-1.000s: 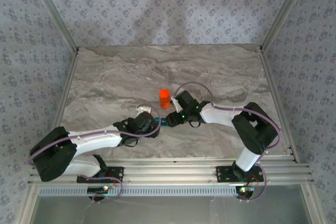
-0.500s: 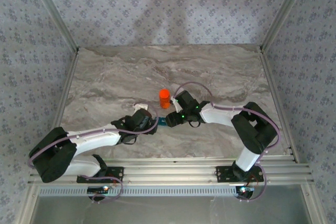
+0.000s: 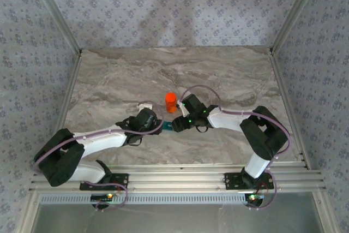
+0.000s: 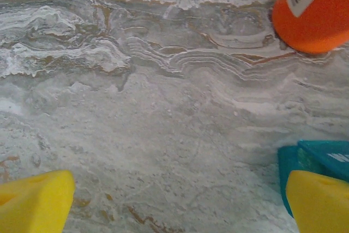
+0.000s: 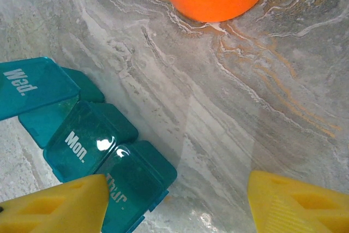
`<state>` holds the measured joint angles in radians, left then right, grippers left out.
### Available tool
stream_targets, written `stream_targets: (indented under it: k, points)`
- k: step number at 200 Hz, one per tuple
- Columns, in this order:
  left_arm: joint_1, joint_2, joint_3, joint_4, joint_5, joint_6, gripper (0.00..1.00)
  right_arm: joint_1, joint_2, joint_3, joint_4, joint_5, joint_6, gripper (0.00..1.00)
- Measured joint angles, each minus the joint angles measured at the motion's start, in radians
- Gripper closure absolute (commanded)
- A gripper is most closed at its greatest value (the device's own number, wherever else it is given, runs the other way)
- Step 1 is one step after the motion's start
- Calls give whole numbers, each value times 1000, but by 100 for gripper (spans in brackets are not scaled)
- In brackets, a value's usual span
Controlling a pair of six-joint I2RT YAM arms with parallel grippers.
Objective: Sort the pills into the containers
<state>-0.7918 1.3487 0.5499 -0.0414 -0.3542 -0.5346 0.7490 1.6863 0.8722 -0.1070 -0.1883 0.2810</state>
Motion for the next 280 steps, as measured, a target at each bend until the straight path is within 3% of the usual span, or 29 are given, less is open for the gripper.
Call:
stream_targets:
  k: [42,211,280]
  points:
    - [40,18,9,25,18,11,1,0,3,0,3,-4,0,30]
    - [44,142,58,103,55,18,1,0,5,0,6,-10,0,31]
    - [44,96,61,98,76,18,1,-5,-2,25,-52,-11,-1,29]
